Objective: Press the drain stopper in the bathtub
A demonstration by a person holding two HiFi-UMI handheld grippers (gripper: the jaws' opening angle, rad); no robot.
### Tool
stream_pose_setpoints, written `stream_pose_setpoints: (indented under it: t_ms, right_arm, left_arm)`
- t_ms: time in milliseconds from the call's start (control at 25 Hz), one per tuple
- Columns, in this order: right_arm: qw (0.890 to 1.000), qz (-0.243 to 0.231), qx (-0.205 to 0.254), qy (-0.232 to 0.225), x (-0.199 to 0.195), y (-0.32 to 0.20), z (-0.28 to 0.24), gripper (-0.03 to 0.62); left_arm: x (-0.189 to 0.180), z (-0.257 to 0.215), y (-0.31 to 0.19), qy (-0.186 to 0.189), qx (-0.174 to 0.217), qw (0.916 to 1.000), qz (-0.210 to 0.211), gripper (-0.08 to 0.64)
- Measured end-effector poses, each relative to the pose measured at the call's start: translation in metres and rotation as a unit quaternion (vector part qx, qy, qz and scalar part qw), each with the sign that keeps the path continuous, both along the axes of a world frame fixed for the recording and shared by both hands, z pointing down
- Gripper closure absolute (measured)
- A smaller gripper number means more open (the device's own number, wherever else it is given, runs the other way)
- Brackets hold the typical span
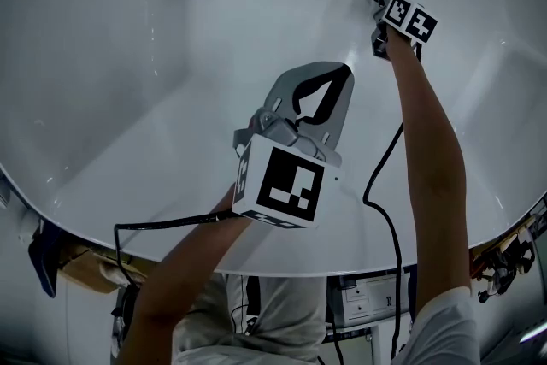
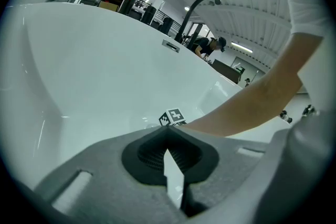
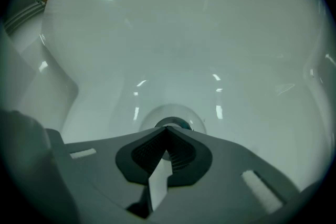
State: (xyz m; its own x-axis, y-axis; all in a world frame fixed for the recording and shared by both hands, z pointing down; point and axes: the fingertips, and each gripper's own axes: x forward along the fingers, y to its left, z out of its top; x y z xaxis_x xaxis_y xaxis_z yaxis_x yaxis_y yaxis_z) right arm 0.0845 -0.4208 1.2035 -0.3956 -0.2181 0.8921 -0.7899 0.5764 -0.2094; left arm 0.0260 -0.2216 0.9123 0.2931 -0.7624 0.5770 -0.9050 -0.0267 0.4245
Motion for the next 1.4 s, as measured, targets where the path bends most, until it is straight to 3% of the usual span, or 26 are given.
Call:
stream_pose_setpoints:
  t_ms: [160,640,880,1400]
  right_arm:
    - [1.000,-0.004,0.009,0.014,0.002,0.009,-0.016,0.589]
    - [0.999,0.001,0.039,0.000,-0.002,0.053,-0.099,0.589]
    - [0.999,0.017,0.017,-0.031,-0.005,0.092,-0.156,0.589]
    - [0.997,-0.002,0.057,-0.057,-0.012,0.141,-0.295,0.589]
  left_arm:
    - [0.005,-0.020,-0.001,-0.006,0.008,0.9999,0.008,0.560]
    - [-0.007,-0.085,0.040,-0.022,0.031,0.9991,0.016,0.560]
    - [-0.004,-0.126,0.062,-0.039,0.038,0.9974,0.048,0.560]
    - [0.021,-0.234,0.102,-0.034,0.057,0.9907,0.119,0.560]
